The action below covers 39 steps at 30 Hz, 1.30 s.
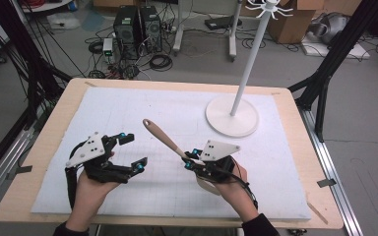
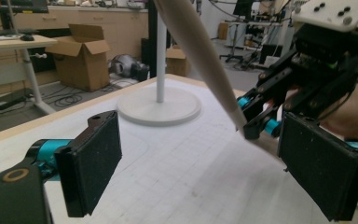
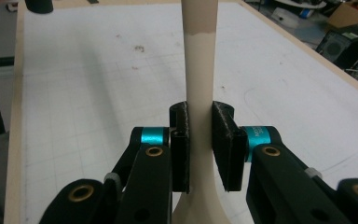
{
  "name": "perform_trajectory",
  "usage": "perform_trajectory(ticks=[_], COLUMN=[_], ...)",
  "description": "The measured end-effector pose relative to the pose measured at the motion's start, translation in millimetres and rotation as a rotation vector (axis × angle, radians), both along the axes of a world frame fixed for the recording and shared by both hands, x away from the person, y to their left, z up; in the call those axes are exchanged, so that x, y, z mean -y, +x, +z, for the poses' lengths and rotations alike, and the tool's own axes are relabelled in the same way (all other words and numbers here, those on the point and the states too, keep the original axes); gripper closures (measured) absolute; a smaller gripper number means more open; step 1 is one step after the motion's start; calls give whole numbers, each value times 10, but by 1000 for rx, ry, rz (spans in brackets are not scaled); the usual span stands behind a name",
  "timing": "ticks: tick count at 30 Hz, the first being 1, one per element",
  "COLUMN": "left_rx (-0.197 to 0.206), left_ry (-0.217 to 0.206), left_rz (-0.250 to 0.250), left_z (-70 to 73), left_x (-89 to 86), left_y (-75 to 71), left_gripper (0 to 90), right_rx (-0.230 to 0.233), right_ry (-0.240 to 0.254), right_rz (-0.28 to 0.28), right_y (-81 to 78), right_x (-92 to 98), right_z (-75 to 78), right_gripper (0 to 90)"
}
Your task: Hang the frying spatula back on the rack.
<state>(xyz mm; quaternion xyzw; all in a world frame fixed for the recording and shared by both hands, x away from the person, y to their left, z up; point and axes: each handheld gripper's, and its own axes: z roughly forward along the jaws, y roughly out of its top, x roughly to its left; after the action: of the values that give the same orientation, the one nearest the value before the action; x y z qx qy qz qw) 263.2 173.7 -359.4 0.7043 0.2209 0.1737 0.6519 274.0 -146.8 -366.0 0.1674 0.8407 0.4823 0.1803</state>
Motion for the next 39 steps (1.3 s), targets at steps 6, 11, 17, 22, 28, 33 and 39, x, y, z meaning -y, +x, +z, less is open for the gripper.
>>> perform_trajectory(ticks=[6,11,17,22,28,33,39], left_rx=[-27,-39,-46,-48,-34,-63,-106], left_ry=[-83,-104,-121,-131,-133,-163,-200], left_rz=[4,13,46,52,68,41,-4], left_z=[29,52,80,103,142,143,163], left_x=[202,333,482,568,638,666,692], left_y=[62,93,112,137,129,137,166], left_gripper=[144,154,214,318,487,658,728], right_rx=[34,40,59,66,84,100,112], right_ry=[39,52,75,94,102,112,119], right_rz=[-35,-38,-53,-68,-68,-77,-84], right_y=[-46,-52,-70,-87,-104,-115,-114], right_x=[-33,-50,-46,-35,-40,-29,-20], right_z=[-10,-21,-16,-6,-5,1,1], right_gripper=[781,782,781,781,781,781,781])
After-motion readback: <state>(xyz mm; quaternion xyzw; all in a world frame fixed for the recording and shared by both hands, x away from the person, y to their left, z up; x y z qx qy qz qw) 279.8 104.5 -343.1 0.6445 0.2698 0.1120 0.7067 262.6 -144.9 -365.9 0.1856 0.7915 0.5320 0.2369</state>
